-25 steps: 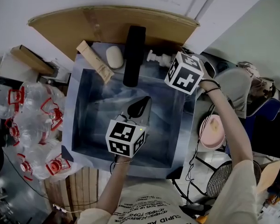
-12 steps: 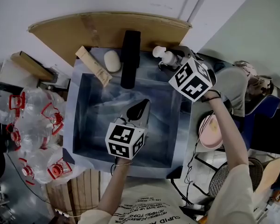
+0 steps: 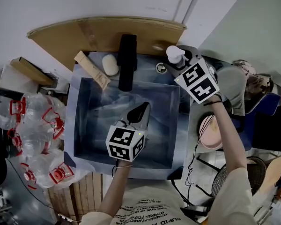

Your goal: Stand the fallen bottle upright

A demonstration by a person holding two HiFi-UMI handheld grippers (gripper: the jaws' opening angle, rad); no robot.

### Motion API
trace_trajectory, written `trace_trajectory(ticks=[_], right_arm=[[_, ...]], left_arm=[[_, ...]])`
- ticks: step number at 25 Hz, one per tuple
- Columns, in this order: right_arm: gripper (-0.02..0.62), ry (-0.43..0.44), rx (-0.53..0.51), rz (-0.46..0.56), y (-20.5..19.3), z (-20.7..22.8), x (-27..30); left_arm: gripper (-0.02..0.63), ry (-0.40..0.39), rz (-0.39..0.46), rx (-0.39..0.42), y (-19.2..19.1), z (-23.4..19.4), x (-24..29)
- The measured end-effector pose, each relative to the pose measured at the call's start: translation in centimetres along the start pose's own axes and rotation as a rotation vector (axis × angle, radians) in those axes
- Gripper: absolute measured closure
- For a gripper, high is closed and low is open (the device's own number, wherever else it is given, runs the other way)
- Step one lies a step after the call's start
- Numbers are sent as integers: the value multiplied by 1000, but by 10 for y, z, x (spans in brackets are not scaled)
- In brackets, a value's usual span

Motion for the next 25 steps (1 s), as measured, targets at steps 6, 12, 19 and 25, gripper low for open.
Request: trace_trajectory(ticks=[6, 12, 19, 25], right_arm=[[351, -42, 191, 166, -8, 5, -14], [351, -89, 390, 338, -21, 1, -21], [351, -134, 477, 419, -34, -7, -21], [350, -157, 463, 425, -36, -13, -18]], left_arm=[[580, -2, 5, 0, 2, 2, 0], [580, 2, 5, 3, 1, 2, 0], [580, 8, 5, 0, 0, 1, 1], [580, 9, 8, -3, 1, 1, 2]])
Point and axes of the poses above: the fingertips, and each gripper's own axes: x forward along the fingers, z to its right, y out of its top, the point moved 8 cm from there along -x, backward along the fingers, and after that the axes turned 13 degrees about y, right-handed, at the moved point
